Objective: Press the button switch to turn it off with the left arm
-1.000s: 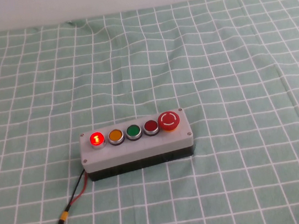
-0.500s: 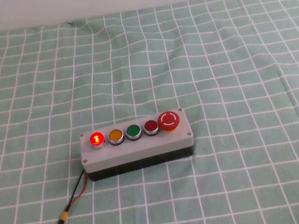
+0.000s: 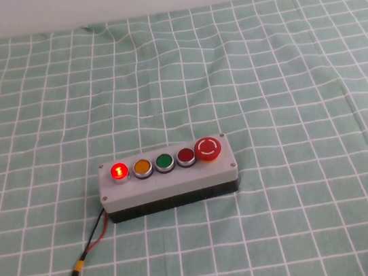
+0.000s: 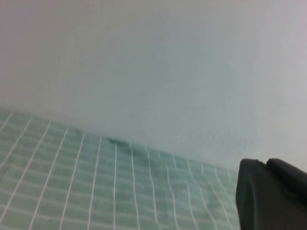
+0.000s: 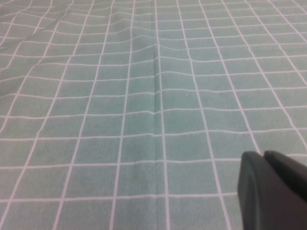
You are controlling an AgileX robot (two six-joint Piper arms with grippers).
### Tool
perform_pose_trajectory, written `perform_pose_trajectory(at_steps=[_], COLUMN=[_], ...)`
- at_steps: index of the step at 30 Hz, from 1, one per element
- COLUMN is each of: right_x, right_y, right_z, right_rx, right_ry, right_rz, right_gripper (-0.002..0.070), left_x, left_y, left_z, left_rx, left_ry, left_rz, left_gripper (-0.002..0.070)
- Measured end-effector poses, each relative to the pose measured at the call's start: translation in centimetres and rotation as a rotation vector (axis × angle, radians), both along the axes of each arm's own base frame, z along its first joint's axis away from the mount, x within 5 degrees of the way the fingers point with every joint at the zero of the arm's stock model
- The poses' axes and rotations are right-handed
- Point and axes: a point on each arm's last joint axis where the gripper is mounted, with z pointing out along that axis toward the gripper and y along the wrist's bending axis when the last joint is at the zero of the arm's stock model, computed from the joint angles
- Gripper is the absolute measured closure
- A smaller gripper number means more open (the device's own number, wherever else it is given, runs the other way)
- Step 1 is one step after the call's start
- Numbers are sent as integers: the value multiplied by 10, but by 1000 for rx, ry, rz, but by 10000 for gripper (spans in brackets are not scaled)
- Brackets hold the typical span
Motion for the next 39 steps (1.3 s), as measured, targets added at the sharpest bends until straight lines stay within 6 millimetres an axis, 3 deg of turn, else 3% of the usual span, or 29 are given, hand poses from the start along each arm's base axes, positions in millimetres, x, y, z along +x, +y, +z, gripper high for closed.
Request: perform_pose_trajectory(at_steps=[4, 15, 30, 39], right_x=[0, 0, 0, 0], right_y=[0, 0, 0, 0], right_z=[0, 0, 0, 0], right_rx=[0, 0, 0, 0], right_ry=[0, 0, 0, 0], right_rz=[0, 0, 0, 0], right_gripper=[694, 694, 694, 694], left_x=[25, 65, 143, 189], left_y=[-7, -18, -39, -70], left_z=[-2, -2, 0, -33], left_rx=[77, 70, 289, 363], left_ry=[129, 191, 586, 751], left_rz=[-30, -81, -220, -369], left_gripper=[677, 677, 677, 677])
